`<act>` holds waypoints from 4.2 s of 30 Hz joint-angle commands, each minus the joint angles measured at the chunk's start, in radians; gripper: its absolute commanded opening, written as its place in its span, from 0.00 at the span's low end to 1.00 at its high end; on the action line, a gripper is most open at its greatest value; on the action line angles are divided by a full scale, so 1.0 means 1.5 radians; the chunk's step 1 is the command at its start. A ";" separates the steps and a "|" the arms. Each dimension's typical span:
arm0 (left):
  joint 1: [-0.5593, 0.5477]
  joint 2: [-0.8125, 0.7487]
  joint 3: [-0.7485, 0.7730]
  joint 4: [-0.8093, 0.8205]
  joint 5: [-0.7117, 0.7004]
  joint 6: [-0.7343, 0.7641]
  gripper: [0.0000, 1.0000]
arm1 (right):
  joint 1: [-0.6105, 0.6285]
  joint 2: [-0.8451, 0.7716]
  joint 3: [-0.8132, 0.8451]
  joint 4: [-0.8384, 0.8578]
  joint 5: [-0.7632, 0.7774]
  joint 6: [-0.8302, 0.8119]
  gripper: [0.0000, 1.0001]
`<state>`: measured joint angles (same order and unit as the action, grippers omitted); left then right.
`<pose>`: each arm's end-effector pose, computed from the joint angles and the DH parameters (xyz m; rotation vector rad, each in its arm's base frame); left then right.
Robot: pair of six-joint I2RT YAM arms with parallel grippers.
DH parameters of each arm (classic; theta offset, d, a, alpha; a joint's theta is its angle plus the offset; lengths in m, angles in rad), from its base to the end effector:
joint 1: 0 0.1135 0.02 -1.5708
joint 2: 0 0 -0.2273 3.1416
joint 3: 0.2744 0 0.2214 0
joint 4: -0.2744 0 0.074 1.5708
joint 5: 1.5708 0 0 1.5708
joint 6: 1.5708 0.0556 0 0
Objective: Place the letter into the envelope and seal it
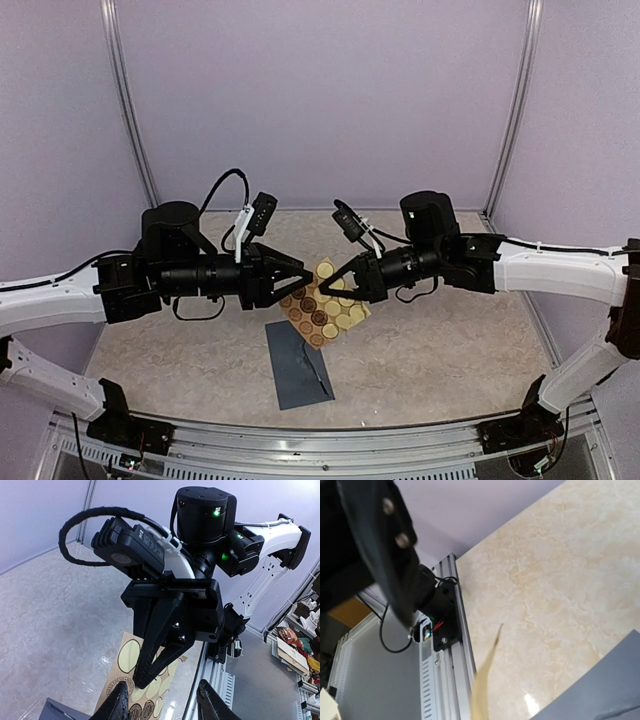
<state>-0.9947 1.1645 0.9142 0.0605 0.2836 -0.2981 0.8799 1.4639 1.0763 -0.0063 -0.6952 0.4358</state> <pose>0.1376 -0.2404 0.3036 0.8580 1.7072 -1.1605 0.1787 0.2720 0.2697 -0.9763 1.9741 1.4871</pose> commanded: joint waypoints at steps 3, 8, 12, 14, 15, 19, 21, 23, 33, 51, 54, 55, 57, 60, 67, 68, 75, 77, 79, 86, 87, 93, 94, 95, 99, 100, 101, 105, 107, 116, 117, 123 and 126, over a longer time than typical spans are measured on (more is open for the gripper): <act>0.001 0.034 0.019 0.012 0.006 -0.038 0.44 | -0.004 0.005 0.020 -0.008 -0.011 0.005 0.00; 0.013 0.058 0.022 0.011 0.021 -0.056 0.44 | -0.002 0.001 0.016 0.003 -0.044 -0.002 0.00; 0.018 0.068 0.022 0.025 0.042 -0.068 0.43 | 0.003 -0.003 0.016 0.002 -0.052 -0.012 0.00; 0.018 0.071 0.022 0.027 0.049 -0.071 0.43 | 0.003 -0.005 0.017 0.001 -0.053 -0.013 0.00; 0.019 0.075 0.023 0.026 0.050 -0.071 0.43 | 0.003 -0.006 0.017 0.001 -0.055 -0.015 0.00; 0.021 0.082 0.023 0.031 0.058 -0.075 0.42 | 0.006 -0.009 0.017 0.000 -0.058 -0.021 0.00; 0.021 0.082 0.022 0.034 0.060 -0.076 0.39 | 0.006 -0.009 0.018 0.000 -0.059 -0.023 0.00; 0.022 0.082 0.022 0.034 0.058 -0.077 0.37 | 0.007 -0.009 0.018 -0.001 -0.059 -0.024 0.00; 0.026 0.086 0.019 0.023 0.056 -0.079 0.21 | 0.007 -0.010 0.020 -0.003 -0.059 -0.026 0.00; 0.026 0.096 0.023 0.014 0.053 -0.075 0.19 | 0.009 -0.004 0.023 -0.005 -0.065 -0.029 0.00; 0.026 0.098 0.024 0.011 0.052 -0.074 0.14 | 0.009 -0.006 0.022 -0.006 -0.065 -0.030 0.00; 0.026 0.100 0.025 0.008 0.049 -0.074 0.13 | 0.009 -0.007 0.022 -0.006 -0.065 -0.030 0.00; 0.026 0.103 0.025 0.003 0.046 -0.073 0.11 | 0.009 -0.008 0.021 -0.007 -0.065 -0.030 0.00; 0.026 0.103 0.026 -0.002 0.038 -0.071 0.09 | 0.009 -0.008 0.022 -0.007 -0.066 -0.031 0.00; 0.026 0.103 0.027 -0.013 0.030 -0.070 0.13 | 0.009 -0.007 0.022 -0.007 -0.067 -0.031 0.00; 0.026 0.103 0.027 -0.013 0.031 -0.070 0.15 | 0.008 -0.007 0.022 -0.007 -0.067 -0.032 0.00; 0.022 0.105 0.024 -0.012 0.051 -0.063 0.25 | 0.009 -0.006 0.021 -0.009 -0.065 -0.033 0.00; 0.018 0.105 0.022 -0.013 0.053 -0.060 0.27 | 0.008 -0.006 0.021 -0.009 -0.065 -0.033 0.00; 0.017 0.104 0.020 -0.014 0.057 -0.057 0.29 | 0.008 -0.007 0.020 -0.007 -0.066 -0.033 0.00; 0.017 0.090 -0.013 0.022 0.103 -0.046 0.41 | 0.009 -0.021 0.005 0.030 -0.109 -0.027 0.00; 0.017 0.088 -0.017 0.029 0.115 -0.046 0.43 | 0.009 -0.022 0.001 0.037 -0.117 -0.026 0.00; 0.014 0.081 -0.016 0.021 0.123 -0.029 0.49 | 0.008 -0.029 -0.010 0.059 -0.136 -0.016 0.00; 0.013 0.067 -0.014 0.003 0.096 -0.015 0.51 | 0.006 -0.029 -0.009 0.055 -0.130 -0.015 0.00; 0.013 0.056 -0.014 -0.008 0.058 -0.006 0.53 | 0.003 -0.029 -0.008 0.050 -0.124 -0.012 0.00; 0.016 -0.009 -0.019 -0.021 0.008 0.005 0.57 | -0.010 -0.021 -0.011 0.045 -0.111 0.008 0.00; 0.014 -0.016 -0.019 -0.023 0.006 0.005 0.56 | -0.012 -0.018 -0.010 0.043 -0.112 0.013 0.00; 0.013 -0.022 -0.019 -0.025 0.006 0.005 0.55 | -0.014 -0.013 -0.010 0.042 -0.113 0.016 0.00; 0.000 -0.018 -0.021 -0.024 0.021 0.009 0.52 | -0.015 0.005 -0.003 0.040 -0.119 0.025 0.00; -0.003 -0.012 -0.022 -0.019 0.044 0.011 0.48 | -0.015 0.007 -0.001 0.043 -0.123 0.029 0.00; -0.005 0.018 -0.015 -0.017 0.085 0.031 0.51 | -0.015 0.001 -0.014 0.083 -0.179 0.046 0.00; -0.005 0.021 -0.012 -0.017 0.087 0.032 0.51 | -0.015 0.000 -0.015 0.086 -0.183 0.048 0.00; -0.004 0.026 -0.009 -0.012 0.098 0.034 0.50 | -0.014 0.000 -0.022 0.092 -0.192 0.049 0.00; -0.005 0.024 -0.009 -0.009 0.103 0.033 0.50 | -0.014 0.002 -0.021 0.095 -0.197 0.050 0.00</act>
<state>-0.9951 1.1980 0.8917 0.0334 0.4129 -0.2642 0.8623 1.4662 1.0534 0.1020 -0.9588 0.5026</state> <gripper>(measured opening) 0.502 0.003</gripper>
